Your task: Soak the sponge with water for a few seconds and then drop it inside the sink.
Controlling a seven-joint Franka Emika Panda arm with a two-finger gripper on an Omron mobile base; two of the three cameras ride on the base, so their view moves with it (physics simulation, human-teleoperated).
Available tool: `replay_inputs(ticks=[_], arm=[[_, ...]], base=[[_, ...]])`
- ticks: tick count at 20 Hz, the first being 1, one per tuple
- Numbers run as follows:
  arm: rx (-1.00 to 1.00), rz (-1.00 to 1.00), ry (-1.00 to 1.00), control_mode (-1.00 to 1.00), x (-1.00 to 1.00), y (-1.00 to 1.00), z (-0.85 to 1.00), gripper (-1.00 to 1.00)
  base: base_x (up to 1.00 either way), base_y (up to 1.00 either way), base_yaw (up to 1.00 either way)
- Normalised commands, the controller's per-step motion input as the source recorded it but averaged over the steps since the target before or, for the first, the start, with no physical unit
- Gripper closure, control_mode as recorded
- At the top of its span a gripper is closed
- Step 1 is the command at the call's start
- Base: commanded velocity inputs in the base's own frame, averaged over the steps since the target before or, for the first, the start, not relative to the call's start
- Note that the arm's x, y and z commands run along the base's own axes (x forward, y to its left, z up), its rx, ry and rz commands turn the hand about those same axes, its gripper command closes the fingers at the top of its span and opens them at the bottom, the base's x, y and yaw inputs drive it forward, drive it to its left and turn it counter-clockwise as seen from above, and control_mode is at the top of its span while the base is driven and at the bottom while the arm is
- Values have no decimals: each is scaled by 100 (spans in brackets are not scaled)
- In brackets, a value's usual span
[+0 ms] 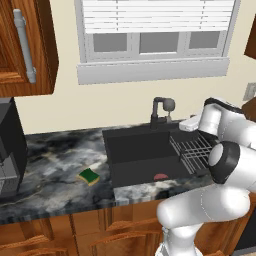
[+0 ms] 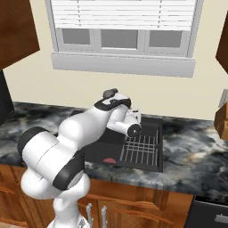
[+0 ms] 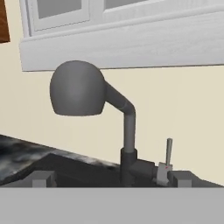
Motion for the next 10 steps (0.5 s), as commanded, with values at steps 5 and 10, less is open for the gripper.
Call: replay_inputs(ticks=[5, 10], arm=[[7, 0, 0, -100, 18, 0, -12, -100], [6, 0, 0, -100, 17, 0, -6, -100]], base=[[0, 0, 0], [0, 0, 0]])
